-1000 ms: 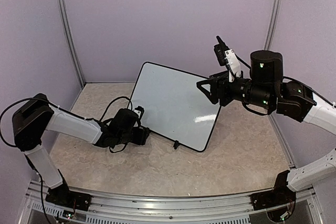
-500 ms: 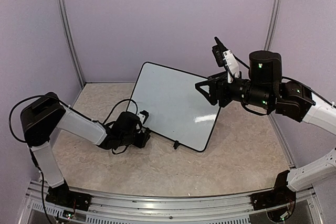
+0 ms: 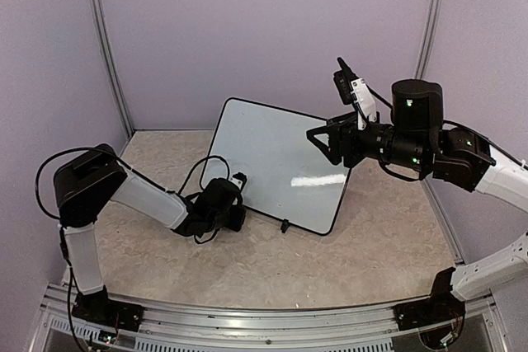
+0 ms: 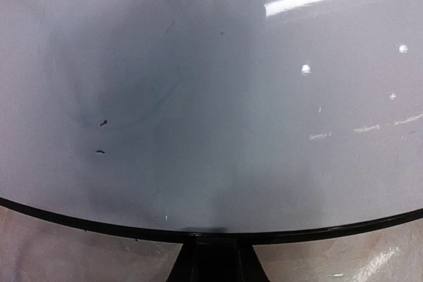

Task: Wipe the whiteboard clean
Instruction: Pick up the whiteboard from the center of the board, then move the whiteboard to the center of the board.

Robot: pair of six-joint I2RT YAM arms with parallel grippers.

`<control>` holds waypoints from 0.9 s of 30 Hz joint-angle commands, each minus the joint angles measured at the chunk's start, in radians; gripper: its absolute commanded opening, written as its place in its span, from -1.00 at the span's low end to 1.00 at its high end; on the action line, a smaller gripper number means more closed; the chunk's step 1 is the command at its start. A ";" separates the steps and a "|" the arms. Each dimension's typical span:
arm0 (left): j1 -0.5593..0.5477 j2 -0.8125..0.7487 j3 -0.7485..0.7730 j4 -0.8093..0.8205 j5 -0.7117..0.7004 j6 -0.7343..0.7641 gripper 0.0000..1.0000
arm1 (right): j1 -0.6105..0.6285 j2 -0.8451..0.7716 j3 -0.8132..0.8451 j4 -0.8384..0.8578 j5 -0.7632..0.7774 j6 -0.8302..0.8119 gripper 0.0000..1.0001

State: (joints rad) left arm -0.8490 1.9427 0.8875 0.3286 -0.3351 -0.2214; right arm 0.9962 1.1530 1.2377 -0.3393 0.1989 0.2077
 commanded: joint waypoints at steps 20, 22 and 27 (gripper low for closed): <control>-0.151 0.253 0.387 -0.592 -0.188 -0.583 -1.00 | -0.013 0.017 0.020 0.015 0.020 0.020 0.22; -0.157 0.278 0.416 -0.604 -0.186 -0.603 -1.00 | -0.013 0.005 0.013 0.011 0.041 0.022 0.23; -0.138 0.357 0.495 -0.619 -0.176 -0.601 -1.00 | -0.019 -0.021 -0.004 0.004 0.101 0.029 0.24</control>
State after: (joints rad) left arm -1.0088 2.1784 1.3697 -0.1593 -0.5964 -0.7696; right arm 0.9913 1.1725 1.2461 -0.3397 0.2405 0.2245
